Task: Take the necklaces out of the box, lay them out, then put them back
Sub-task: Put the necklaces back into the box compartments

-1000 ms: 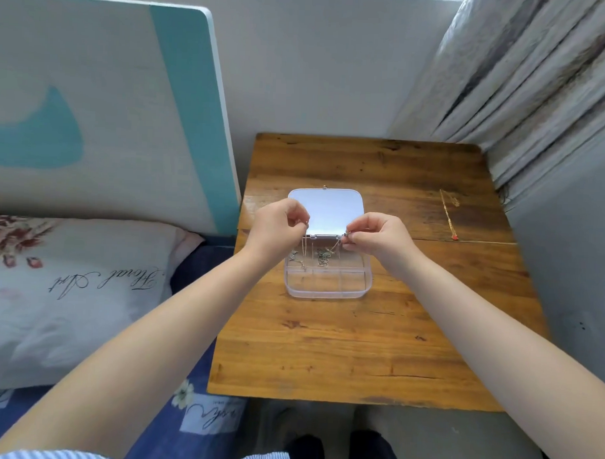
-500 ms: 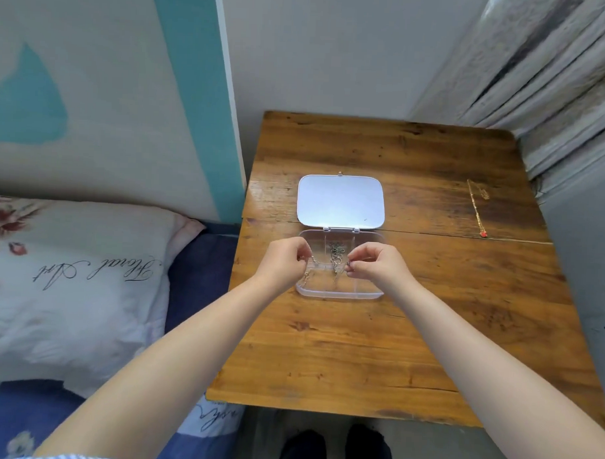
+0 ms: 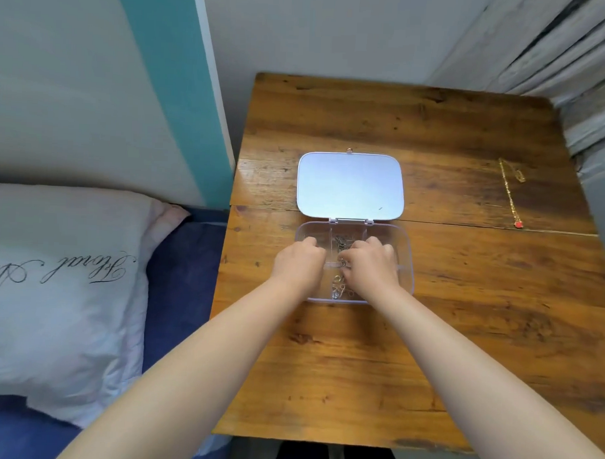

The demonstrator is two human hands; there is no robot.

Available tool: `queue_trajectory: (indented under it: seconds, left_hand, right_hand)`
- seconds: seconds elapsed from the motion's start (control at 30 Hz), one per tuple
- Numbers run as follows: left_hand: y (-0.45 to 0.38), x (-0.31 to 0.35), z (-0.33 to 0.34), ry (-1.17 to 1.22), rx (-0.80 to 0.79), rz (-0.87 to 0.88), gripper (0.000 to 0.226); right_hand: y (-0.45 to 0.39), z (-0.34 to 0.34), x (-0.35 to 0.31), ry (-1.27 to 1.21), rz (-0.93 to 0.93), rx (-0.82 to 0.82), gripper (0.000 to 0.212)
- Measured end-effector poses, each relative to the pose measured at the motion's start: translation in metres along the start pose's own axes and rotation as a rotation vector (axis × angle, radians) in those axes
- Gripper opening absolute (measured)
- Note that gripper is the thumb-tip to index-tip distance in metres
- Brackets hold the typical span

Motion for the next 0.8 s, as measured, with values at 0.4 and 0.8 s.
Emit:
queue_trajectory:
  seconds: [0.4,0.8]
  left_hand:
    - [0.018,-0.012,0.007,0.084,0.125,0.106,0.020]
    - [0.036,-0.025,0.011,0.286,0.273,-0.046,0.057]
  right_hand:
    - [0.031,-0.010,0.021,-0.397,-0.152,0.064,0.021]
    - [-0.041,-0.060,0.057,-0.369,0.085,0.412,0.028]
Point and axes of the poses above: each hand's wrist, its own y-axis away from the middle knuckle, its own z-axis out of the palm, x = y × z, the point moved 4 cm from there along -y, towards the middle knuckle, and after that the axes turned 5 degrees about x, right-handed, at the moved point
